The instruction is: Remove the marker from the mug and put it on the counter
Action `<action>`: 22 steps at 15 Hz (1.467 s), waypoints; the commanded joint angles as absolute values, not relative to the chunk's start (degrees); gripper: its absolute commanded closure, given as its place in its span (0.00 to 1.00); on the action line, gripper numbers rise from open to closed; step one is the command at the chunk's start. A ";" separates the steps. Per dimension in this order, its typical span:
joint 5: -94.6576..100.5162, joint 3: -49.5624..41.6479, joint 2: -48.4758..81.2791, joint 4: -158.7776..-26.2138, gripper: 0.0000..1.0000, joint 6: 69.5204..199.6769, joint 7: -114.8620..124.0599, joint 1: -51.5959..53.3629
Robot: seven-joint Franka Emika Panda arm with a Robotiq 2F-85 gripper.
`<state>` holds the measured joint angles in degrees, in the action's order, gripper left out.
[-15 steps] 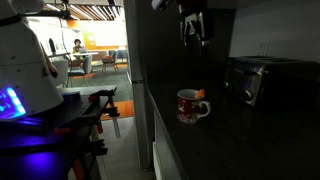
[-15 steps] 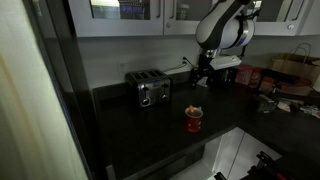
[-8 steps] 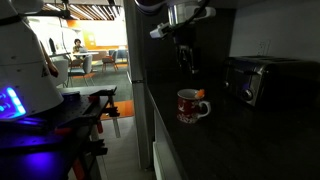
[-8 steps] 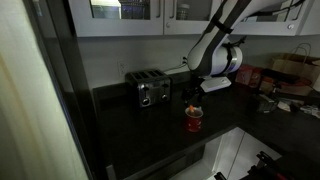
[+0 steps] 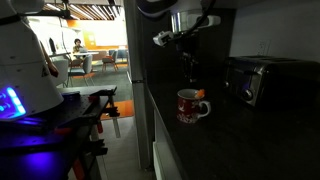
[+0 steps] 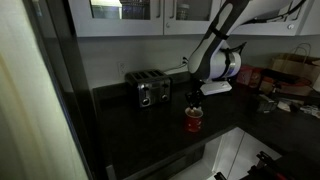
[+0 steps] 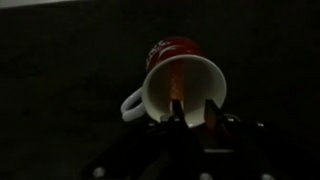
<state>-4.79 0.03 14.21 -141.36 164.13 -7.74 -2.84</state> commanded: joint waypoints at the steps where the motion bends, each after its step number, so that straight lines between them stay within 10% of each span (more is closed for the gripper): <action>1: -8.62 2.50 17.10 -139.52 0.60 165.47 -8.40 -5.23; 13: -11.09 7.11 25.57 -134.66 0.60 169.98 -9.54 -11.13; 14: -10.53 7.07 25.98 -134.59 0.84 170.73 -8.97 -11.07; 18: -7.12 1.84 23.12 -135.80 0.99 166.60 -3.57 -6.41; 22: -2.41 -2.27 15.18 -138.34 0.95 161.68 0.40 -1.41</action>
<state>-5.16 0.07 21.71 -135.65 167.02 -2.67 -4.56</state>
